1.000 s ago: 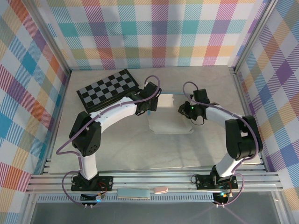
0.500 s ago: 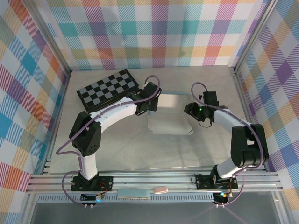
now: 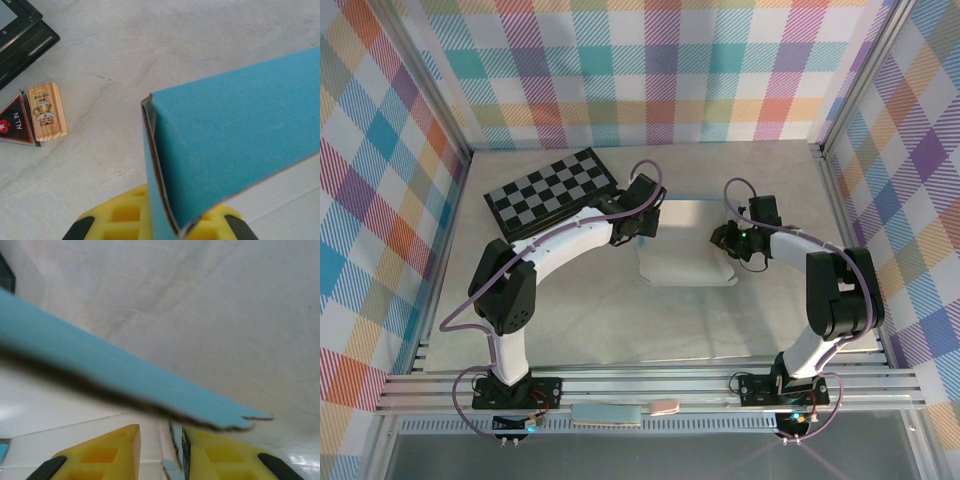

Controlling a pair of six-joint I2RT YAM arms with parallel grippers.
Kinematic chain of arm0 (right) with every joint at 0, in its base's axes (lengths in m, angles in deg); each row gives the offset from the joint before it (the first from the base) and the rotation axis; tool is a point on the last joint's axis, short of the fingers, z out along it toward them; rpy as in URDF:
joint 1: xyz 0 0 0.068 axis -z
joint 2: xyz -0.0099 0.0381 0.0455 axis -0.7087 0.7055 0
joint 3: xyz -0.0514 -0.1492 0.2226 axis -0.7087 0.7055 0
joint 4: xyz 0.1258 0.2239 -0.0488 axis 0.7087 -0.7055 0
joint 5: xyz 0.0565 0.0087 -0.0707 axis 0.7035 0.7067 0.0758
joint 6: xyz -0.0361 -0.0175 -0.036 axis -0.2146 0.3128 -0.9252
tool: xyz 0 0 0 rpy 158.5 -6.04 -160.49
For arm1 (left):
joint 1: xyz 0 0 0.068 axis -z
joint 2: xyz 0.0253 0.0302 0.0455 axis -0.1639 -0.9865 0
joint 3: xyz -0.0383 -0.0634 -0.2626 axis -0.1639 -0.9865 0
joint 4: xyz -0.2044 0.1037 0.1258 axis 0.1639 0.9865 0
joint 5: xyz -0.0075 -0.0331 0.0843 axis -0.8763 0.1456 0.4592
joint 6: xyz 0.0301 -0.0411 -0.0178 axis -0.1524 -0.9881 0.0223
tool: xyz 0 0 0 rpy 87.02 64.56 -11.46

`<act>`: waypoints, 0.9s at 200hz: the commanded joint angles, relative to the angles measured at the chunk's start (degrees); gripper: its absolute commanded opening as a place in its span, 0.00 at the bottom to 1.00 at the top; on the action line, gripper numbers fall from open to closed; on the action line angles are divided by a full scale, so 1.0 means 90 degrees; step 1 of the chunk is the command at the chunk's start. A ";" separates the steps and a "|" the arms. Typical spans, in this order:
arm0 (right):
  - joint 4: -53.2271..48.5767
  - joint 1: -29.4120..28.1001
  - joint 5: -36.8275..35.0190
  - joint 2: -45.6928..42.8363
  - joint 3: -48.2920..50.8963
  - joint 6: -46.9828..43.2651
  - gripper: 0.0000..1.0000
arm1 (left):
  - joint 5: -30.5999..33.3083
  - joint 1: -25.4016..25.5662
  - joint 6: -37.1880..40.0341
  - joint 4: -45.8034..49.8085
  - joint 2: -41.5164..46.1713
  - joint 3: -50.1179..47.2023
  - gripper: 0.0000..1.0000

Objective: Fold the paper box

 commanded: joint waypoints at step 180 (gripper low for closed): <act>-0.0885 -0.0837 -0.0279 0.0181 -0.0971 -0.0976 0.27 | -0.0159 0.0069 0.0001 0.0007 -0.0028 0.0291 0.00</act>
